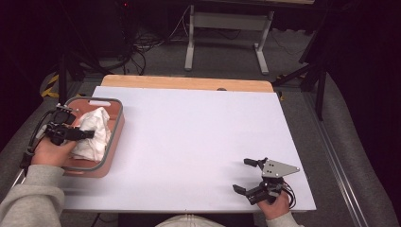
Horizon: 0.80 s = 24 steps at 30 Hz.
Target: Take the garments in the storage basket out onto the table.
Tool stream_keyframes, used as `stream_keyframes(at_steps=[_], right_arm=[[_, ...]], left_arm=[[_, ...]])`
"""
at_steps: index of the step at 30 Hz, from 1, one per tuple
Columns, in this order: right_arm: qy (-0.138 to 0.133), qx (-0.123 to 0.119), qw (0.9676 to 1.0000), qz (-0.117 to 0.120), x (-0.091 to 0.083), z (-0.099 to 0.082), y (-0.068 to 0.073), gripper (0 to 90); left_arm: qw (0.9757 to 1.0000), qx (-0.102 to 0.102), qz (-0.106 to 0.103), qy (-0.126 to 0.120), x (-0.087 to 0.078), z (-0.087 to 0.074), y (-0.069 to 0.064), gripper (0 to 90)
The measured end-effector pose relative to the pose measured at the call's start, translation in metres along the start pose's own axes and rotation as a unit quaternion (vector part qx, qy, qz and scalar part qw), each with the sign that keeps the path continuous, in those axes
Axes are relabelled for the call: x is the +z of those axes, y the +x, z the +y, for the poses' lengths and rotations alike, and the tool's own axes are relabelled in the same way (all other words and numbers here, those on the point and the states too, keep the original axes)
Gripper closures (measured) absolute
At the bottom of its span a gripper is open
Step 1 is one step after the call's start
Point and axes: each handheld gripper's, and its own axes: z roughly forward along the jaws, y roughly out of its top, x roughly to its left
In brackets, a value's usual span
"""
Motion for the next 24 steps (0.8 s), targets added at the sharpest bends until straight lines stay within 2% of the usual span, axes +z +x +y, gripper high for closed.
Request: stream_keyframes(at_steps=[4,6,10,11,12,13,17,22,23,24], right_arm=[[0.000,0.000,1.0000,-0.001,0.000,0.000,0.000,0.2],[0.000,0.000,1.0000,-0.001,0.000,0.000,0.000,0.2],[0.000,0.001,1.0000,-0.001,0.000,0.000,0.000,0.2],[0.000,0.001,1.0000,-0.001,0.000,0.000,0.000,0.2],[0.000,0.002,1.0000,0.000,0.000,0.000,0.000,0.3],[0.000,0.001,1.0000,-0.001,0.001,0.000,0.000,0.2],[0.000,0.001,1.0000,0.000,0.001,0.000,0.000,0.2],[0.000,0.001,1.0000,-0.001,0.001,0.000,-0.001,0.2],[0.000,0.001,1.0000,-0.001,0.001,0.000,-0.001,0.2],[0.000,0.002,1.0000,0.000,0.001,-0.001,-0.001,0.2]], left_arm=[[0.9996,-0.002,-0.009,-0.028,-0.008,0.000,0.000,58.0],[0.9994,-0.003,-0.011,-0.032,-0.009,0.000,0.000,57.9],[0.9978,-0.008,-0.009,-0.065,-0.019,-0.002,0.000,57.8],[0.9978,-0.008,-0.009,-0.065,-0.019,-0.002,0.000,57.7],[0.9966,-0.011,-0.011,-0.081,-0.023,-0.003,0.000,57.7],[0.9966,-0.011,-0.011,-0.081,-0.023,-0.003,0.000,57.6],[0.9927,0.001,-0.012,-0.120,-0.032,-0.006,-0.001,57.2],[0.9869,0.005,-0.007,-0.161,-0.041,-0.009,-0.005,57.2],[0.9869,0.005,-0.007,-0.161,-0.041,-0.009,-0.005,57.2],[0.9845,0.006,-0.008,-0.175,-0.045,-0.010,-0.006,57.2]])
